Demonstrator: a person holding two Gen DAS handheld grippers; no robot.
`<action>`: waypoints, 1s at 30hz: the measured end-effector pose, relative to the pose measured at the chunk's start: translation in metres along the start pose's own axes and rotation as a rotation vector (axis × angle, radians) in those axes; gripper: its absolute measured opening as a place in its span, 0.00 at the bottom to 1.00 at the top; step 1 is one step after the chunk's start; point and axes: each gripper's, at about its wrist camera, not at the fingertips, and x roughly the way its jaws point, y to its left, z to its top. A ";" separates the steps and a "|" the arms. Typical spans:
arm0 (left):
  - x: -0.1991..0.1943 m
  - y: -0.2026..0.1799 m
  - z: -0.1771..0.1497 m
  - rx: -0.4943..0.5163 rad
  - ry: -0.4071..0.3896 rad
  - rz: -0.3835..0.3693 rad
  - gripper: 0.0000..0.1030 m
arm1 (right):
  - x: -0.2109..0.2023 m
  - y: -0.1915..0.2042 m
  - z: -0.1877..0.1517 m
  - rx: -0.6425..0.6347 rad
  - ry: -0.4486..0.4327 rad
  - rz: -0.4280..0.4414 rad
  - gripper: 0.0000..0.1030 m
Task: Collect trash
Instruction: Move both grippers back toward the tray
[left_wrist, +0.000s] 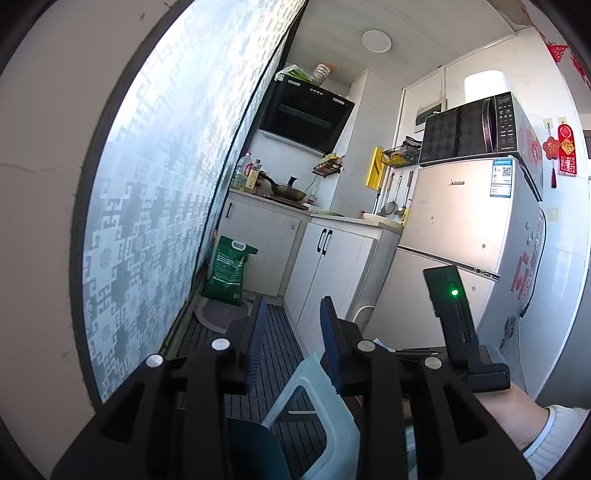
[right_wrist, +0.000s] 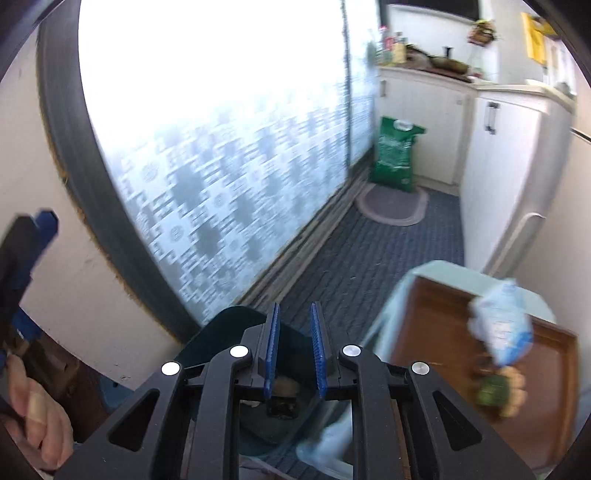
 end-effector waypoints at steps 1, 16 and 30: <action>0.006 -0.005 -0.001 -0.001 0.012 -0.010 0.36 | -0.005 -0.010 -0.002 0.014 -0.006 -0.007 0.17; 0.085 -0.062 -0.035 0.016 0.246 -0.059 0.44 | -0.036 -0.128 -0.052 0.101 0.022 -0.161 0.47; 0.130 -0.093 -0.065 0.014 0.404 -0.089 0.51 | -0.016 -0.152 -0.084 0.054 0.108 -0.116 0.50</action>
